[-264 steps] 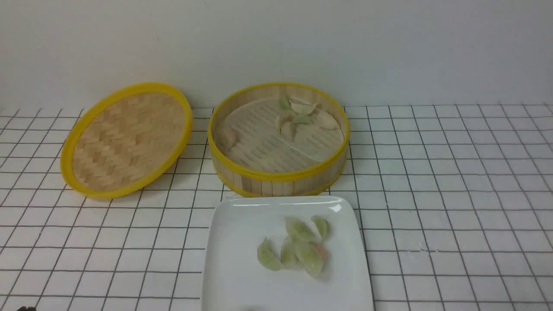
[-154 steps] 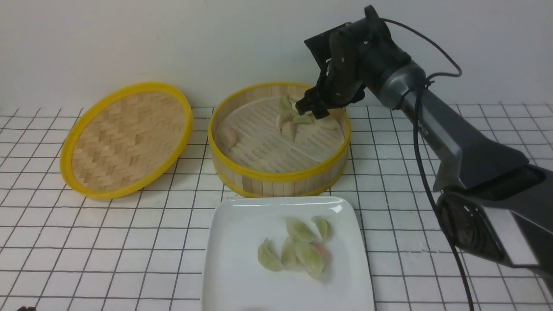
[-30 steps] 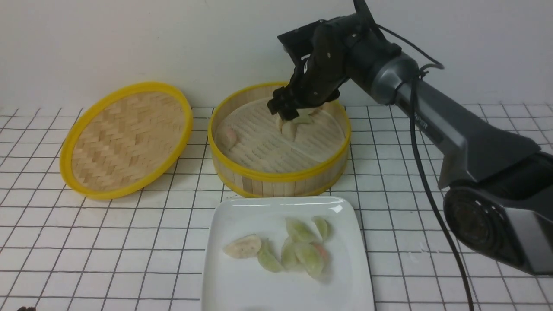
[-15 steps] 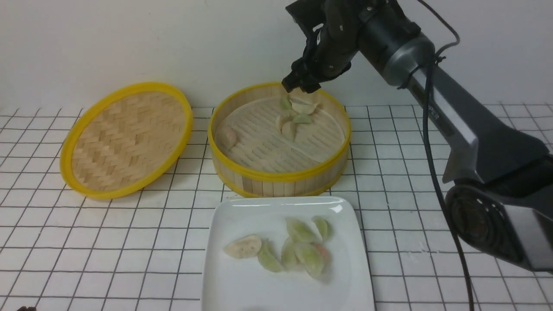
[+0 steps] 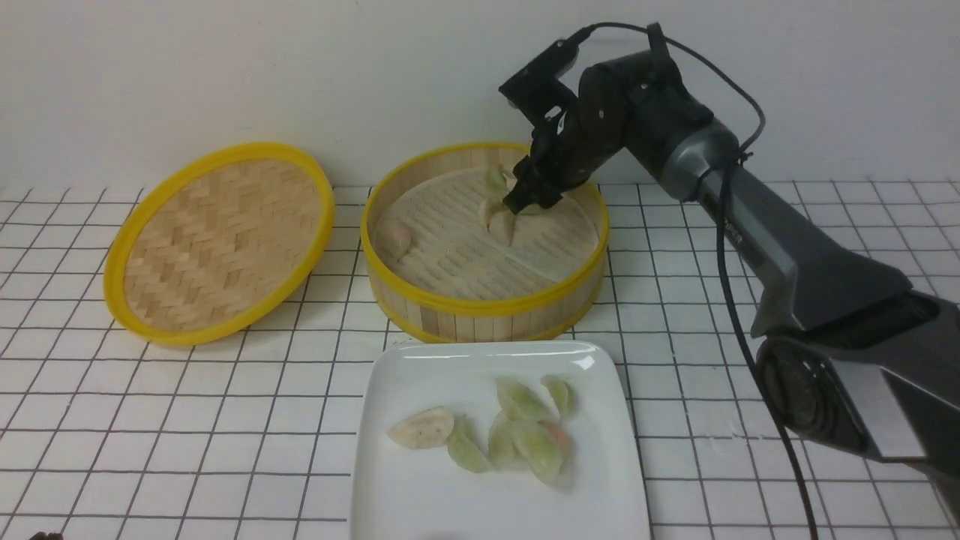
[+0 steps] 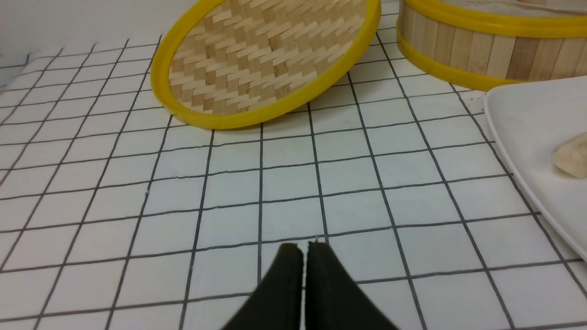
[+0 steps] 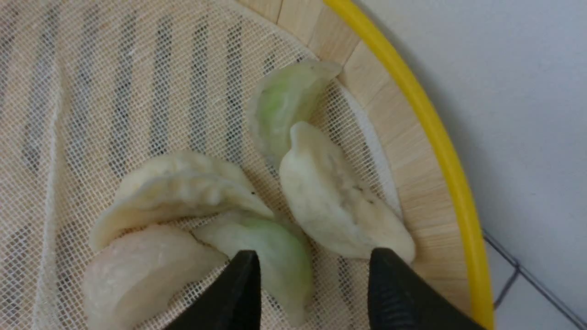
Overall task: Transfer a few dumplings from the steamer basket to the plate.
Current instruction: Use the right arm to grab a dumpling from inside the steamer, then use the right arm to put the dumpling into the plate
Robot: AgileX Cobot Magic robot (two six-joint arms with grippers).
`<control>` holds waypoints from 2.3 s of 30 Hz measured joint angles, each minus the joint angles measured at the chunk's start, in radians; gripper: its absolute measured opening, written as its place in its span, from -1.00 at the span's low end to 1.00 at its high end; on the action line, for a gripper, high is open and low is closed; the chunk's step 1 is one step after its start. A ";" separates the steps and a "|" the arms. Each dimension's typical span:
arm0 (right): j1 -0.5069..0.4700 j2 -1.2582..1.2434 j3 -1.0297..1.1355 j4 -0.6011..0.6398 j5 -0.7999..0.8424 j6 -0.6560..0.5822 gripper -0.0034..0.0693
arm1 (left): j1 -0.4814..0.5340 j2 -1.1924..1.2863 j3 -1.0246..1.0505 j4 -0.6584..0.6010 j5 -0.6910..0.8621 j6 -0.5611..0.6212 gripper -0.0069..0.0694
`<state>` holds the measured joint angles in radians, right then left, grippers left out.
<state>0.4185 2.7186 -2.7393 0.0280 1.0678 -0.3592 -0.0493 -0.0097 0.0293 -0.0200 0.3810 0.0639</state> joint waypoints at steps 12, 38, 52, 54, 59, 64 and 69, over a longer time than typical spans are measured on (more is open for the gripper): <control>0.000 0.048 -0.001 0.021 -0.025 0.014 -0.23 | 0.000 0.000 0.000 0.000 0.000 0.000 -0.83; 0.025 -0.453 0.398 0.066 0.187 0.230 -0.67 | 0.000 0.000 0.000 0.000 0.000 0.000 -0.83; 0.190 -0.774 1.338 0.182 0.138 0.377 -0.55 | 0.000 0.000 0.000 0.000 0.000 0.000 -0.83; 0.195 -0.768 1.349 0.185 0.142 0.397 -0.34 | 0.000 0.000 0.000 0.000 0.000 0.000 -0.83; 0.201 -0.768 1.341 0.190 0.146 0.409 0.23 | 0.000 0.000 0.000 0.000 0.000 0.000 -0.83; 0.202 -0.846 1.302 0.180 0.147 0.410 0.46 | 0.000 0.000 0.000 0.000 0.000 0.000 -0.83; 0.209 -1.120 1.308 0.117 0.152 0.470 -0.03 | 0.000 0.000 0.000 0.000 0.000 0.000 -0.83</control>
<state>0.6274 1.5986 -1.4312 0.1447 1.2197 0.1104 -0.0493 -0.0097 0.0293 -0.0200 0.3810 0.0639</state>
